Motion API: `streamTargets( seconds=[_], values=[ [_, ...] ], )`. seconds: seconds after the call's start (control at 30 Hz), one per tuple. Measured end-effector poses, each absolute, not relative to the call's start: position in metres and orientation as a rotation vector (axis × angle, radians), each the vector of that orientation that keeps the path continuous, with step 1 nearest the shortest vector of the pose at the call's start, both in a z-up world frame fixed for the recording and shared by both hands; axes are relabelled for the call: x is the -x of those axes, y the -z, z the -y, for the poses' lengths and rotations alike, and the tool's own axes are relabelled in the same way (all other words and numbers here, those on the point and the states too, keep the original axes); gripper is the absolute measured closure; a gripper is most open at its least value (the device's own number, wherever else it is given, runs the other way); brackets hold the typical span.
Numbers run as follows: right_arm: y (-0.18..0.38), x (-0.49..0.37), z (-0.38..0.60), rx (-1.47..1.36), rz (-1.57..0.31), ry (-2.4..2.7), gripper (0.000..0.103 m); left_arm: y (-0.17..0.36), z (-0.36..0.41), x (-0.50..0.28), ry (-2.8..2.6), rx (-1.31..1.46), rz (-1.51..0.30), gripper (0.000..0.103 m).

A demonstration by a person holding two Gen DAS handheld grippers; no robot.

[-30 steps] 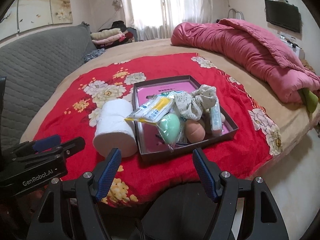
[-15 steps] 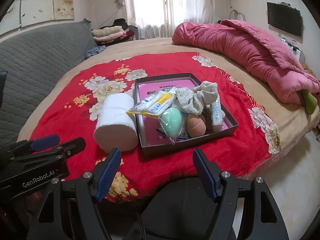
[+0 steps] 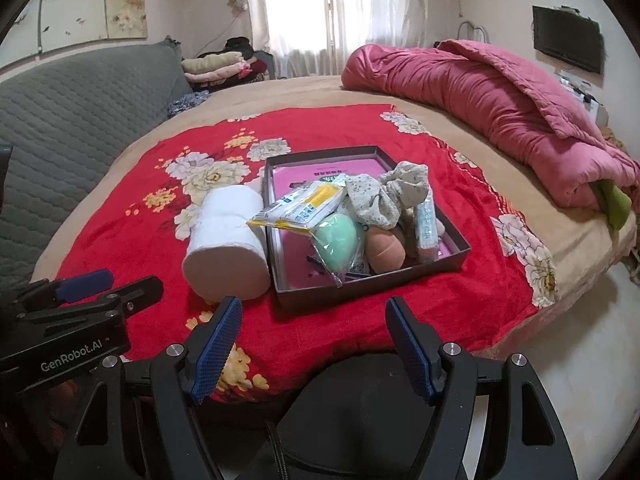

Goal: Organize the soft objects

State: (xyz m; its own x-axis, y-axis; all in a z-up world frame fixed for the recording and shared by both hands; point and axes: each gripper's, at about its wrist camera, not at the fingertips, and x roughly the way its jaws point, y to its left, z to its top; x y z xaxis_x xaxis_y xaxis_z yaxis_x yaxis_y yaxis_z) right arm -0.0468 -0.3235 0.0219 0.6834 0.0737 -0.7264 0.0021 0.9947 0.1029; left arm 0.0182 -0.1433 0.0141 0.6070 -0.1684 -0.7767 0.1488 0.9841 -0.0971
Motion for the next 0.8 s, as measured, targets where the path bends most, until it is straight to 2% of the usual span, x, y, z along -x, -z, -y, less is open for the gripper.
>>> streamTargets(
  seconds=[0.8],
  values=[
    [-0.0220,0.0466,0.3199,-0.083,-0.821,-0.050,0.028,-0.0116,0.1426,-0.0190,0.165,0.006,-0.906,0.038]
  ],
)
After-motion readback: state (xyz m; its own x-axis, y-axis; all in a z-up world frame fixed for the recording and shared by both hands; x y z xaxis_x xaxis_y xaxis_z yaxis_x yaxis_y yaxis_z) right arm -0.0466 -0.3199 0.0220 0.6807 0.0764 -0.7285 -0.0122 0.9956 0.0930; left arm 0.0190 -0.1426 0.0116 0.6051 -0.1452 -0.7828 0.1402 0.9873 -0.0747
